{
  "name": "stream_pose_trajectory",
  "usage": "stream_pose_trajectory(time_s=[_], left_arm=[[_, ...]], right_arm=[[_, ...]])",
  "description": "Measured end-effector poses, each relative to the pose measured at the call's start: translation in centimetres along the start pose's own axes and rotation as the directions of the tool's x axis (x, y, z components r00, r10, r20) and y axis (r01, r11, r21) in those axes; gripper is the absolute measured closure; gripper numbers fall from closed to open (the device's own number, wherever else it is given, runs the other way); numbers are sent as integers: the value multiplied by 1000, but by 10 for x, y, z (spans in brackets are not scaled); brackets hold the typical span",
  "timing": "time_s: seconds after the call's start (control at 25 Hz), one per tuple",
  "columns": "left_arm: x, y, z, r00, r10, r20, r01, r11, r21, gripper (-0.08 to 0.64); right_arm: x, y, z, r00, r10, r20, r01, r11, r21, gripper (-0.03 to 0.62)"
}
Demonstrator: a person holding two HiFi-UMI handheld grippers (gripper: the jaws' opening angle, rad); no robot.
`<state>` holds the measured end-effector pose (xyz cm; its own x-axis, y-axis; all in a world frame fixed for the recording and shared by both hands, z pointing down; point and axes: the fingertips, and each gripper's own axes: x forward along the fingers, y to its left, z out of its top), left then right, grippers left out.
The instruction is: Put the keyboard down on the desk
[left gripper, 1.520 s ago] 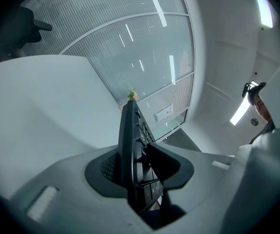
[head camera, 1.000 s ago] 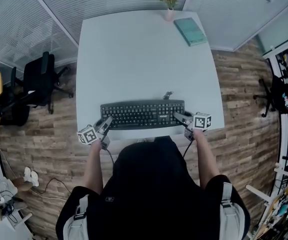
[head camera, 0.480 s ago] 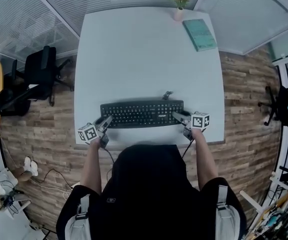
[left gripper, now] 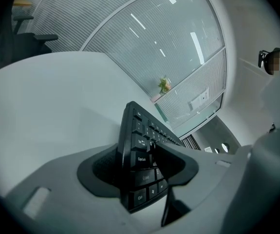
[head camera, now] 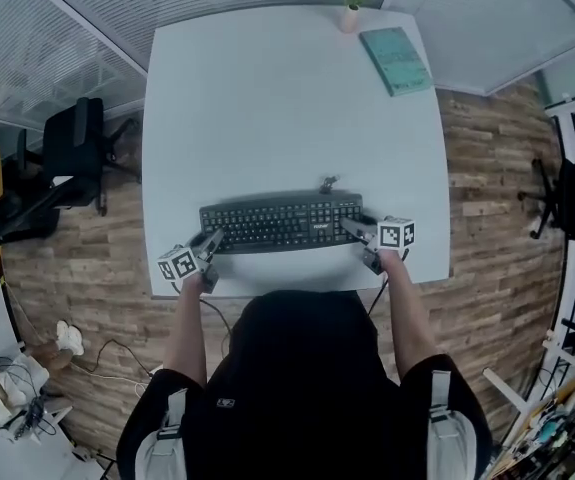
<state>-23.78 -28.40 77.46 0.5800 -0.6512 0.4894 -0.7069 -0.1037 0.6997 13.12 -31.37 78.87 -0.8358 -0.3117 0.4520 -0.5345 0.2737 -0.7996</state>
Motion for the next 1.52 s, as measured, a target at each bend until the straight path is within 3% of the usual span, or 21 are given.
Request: stream_pose_trajectory(time_s=[0.2, 0.52, 0.68, 1.08, 1.52], left_arm=[[10, 5, -2, 1000, 7, -23, -7, 1000, -17, 337], [10, 21, -1, 994, 110, -18, -110, 994, 14, 321], [14, 22, 0, 993, 118, -13, -117, 993, 15, 318], [17, 25, 1, 983, 180, -20, -178, 982, 65, 308], [11, 29, -3, 965, 262, 8, -260, 955, 142, 296]], right_arm=[[2, -7, 2, 1000, -20, 3, 20, 1000, 19, 383], [7, -11, 0, 997, -73, -5, 73, 997, 37, 379], [9, -11, -3, 996, -93, -4, 93, 994, 53, 374], [9, -16, -4, 983, -185, -6, 185, 982, 27, 357], [7, -18, -7, 960, -280, 0, 280, 960, -33, 344]])
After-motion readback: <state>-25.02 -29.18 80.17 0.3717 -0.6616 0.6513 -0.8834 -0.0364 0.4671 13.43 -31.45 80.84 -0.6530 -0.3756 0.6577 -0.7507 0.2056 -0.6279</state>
